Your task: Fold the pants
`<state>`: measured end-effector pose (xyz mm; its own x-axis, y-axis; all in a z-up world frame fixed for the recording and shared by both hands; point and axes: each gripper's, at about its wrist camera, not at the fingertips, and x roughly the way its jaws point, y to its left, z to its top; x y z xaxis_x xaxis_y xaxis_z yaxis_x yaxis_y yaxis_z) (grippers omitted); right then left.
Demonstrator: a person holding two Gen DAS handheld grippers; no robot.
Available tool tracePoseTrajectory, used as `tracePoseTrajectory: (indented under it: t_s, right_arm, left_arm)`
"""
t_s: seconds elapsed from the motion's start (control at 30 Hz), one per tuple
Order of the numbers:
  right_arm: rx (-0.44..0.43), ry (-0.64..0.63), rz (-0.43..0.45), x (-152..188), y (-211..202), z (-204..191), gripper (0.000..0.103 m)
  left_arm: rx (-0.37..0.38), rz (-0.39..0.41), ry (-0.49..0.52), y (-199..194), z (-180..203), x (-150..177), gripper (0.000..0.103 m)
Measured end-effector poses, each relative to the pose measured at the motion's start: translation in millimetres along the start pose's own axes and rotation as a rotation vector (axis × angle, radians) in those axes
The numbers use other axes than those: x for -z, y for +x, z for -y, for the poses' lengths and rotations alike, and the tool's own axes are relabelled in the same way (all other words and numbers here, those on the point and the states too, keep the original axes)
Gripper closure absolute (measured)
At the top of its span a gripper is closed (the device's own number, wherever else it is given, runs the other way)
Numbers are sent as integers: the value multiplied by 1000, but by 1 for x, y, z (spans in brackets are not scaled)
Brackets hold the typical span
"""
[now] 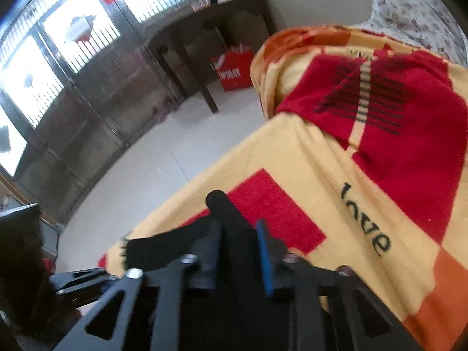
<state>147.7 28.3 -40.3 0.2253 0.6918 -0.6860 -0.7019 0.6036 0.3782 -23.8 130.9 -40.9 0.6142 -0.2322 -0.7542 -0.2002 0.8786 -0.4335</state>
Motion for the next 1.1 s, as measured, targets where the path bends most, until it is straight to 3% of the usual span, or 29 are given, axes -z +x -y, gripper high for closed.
tracePoseTrajectory:
  t_s: [0.1,0.27,0.4,0.5,0.57,0.7,0.77,0.93,1.1]
  right_arm:
    - [-22,-6,131,5,-51,-12,87]
    - [14,8,305,34,-151,-13,87]
    - [99,110,389,75,-221,14,93]
    - [220,225,380,116,-253,41,93]
    - [288,300,378,140,-265,56,93]
    - [309,441,400,184,-284,75,84]
    - [283,493,400,197,-289,78,50]
    - [82,541,419,207,-272,78,47]
    - [15,554,358,192,-232,76,39]
  left_arm:
    - [80,60,62,-26,22,-3,82]
    - [175,129,306,-65,102,14,82]
    - [241,87,429,-54,152,37,82]
    - [293,-16,483,-23,180,58,82]
    - [355,-123,503,2,195,77,82]
    - [293,-191,545,31,209,106,82]
    - [302,-211,554,23,211,109,82]
    - [250,-119,637,-23,206,99,81]
    - [171,-71,595,-35,175,76,78]
